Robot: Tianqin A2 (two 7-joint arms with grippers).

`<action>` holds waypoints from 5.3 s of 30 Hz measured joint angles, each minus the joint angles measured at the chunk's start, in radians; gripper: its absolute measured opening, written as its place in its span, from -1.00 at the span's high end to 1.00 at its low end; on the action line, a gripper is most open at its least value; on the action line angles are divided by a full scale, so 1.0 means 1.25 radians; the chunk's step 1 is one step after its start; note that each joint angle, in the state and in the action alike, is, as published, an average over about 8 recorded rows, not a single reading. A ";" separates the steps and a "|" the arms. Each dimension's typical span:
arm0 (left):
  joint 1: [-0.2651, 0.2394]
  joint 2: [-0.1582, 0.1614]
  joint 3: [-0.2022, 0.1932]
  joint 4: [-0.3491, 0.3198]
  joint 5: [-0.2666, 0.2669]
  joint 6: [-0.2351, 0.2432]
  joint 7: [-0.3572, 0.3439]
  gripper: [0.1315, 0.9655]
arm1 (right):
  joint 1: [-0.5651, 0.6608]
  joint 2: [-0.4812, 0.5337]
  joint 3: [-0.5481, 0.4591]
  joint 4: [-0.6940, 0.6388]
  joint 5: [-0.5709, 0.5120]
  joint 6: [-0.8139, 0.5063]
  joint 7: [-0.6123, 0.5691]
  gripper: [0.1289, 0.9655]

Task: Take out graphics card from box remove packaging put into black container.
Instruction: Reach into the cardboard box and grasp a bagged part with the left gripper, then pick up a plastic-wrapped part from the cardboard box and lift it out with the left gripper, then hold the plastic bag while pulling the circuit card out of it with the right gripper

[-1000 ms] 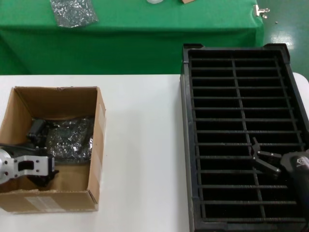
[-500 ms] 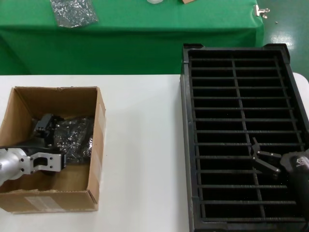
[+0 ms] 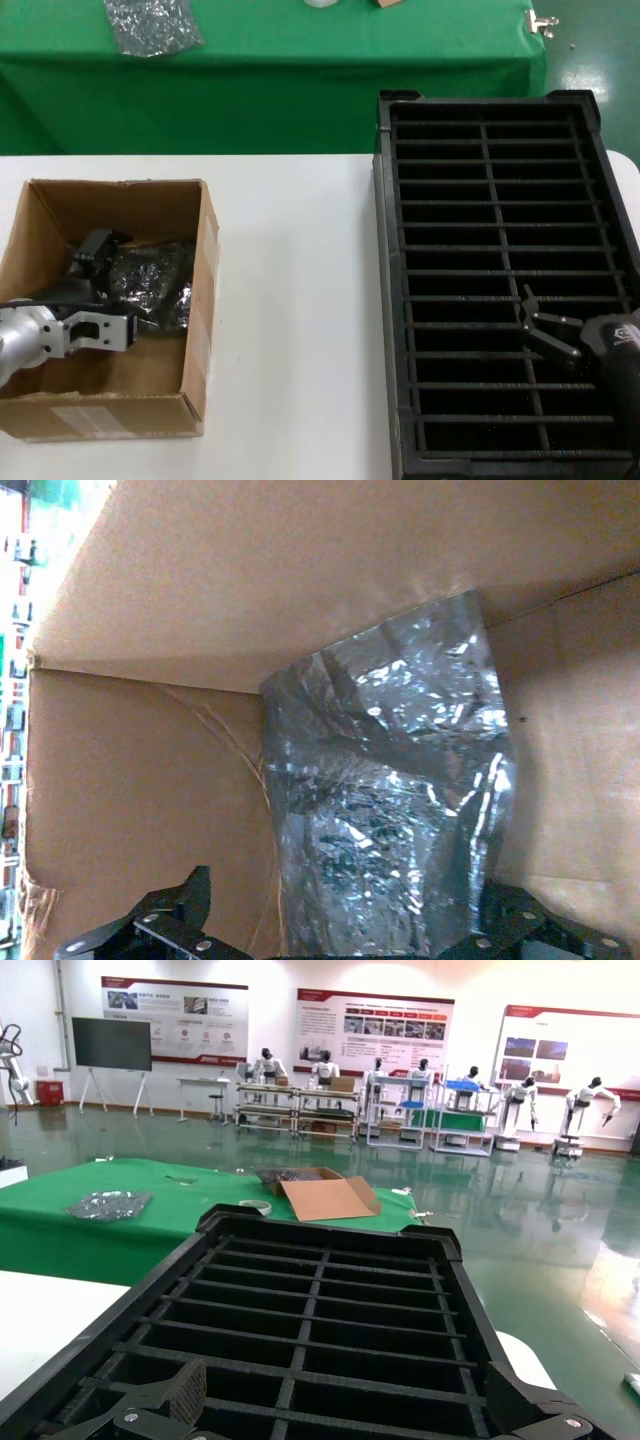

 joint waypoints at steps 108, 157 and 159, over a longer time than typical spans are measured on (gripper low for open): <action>0.576 -0.213 -0.208 -1.137 0.377 -0.009 -0.631 0.98 | 0.036 -0.071 -0.017 0.067 0.022 -0.144 -0.108 -0.99; 0.576 -0.213 -0.208 -1.137 0.377 -0.009 -0.631 0.98 | 0.192 -0.072 -0.166 0.049 -0.320 -0.326 0.071 0.63; 0.576 -0.213 -0.208 -1.137 0.377 -0.009 -0.631 0.98 | 0.194 -0.061 -0.180 0.055 -0.303 -0.337 0.065 0.70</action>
